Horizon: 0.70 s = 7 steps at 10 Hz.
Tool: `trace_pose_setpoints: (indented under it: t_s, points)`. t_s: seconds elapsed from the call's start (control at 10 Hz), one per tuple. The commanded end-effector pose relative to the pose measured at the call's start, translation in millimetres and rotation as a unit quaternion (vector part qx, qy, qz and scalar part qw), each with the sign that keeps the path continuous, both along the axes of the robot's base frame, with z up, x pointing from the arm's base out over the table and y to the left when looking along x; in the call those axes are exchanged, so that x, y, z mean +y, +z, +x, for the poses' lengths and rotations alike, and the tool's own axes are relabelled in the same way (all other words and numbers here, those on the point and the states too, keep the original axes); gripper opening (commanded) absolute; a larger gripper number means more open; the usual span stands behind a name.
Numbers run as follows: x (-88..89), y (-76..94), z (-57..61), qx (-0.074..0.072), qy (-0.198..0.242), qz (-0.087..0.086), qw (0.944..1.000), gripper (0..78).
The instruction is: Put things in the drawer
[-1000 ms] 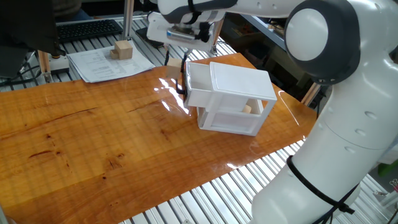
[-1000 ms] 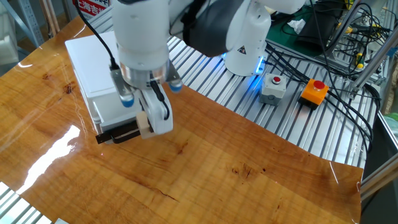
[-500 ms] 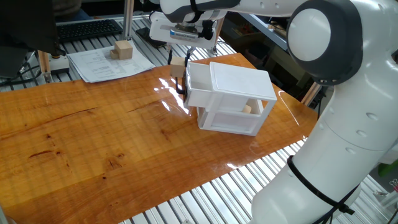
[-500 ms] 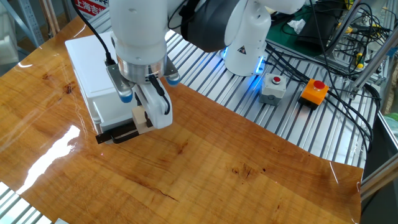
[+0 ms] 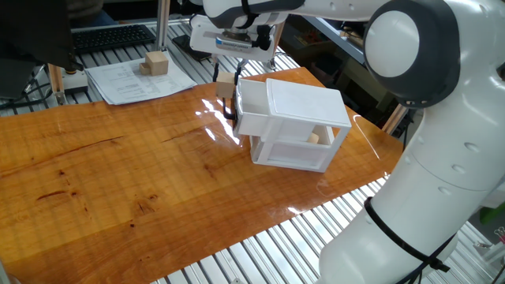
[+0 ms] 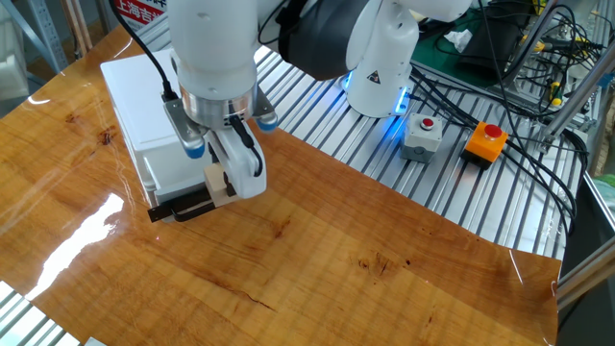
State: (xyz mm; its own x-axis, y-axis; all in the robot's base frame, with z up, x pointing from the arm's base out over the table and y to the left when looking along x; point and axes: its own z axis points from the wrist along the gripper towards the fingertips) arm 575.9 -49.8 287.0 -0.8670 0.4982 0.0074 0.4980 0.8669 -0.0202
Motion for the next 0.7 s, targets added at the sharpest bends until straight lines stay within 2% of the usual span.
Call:
trace_pose_setpoints:
  t_s: [0.1,0.3,0.4,0.7]
  points:
    - [0.0,1.7,0.6,0.001,-0.007,0.0,1.0,1.3]
    - [0.0,1.7,0.6,0.0,-0.016,-0.001,0.9999,1.3]
    - [0.0,1.7,0.6,-0.002,-0.023,-0.011,0.9997,1.3]
    - [0.0,1.7,0.6,-0.007,-0.033,-0.013,0.9993,1.3]
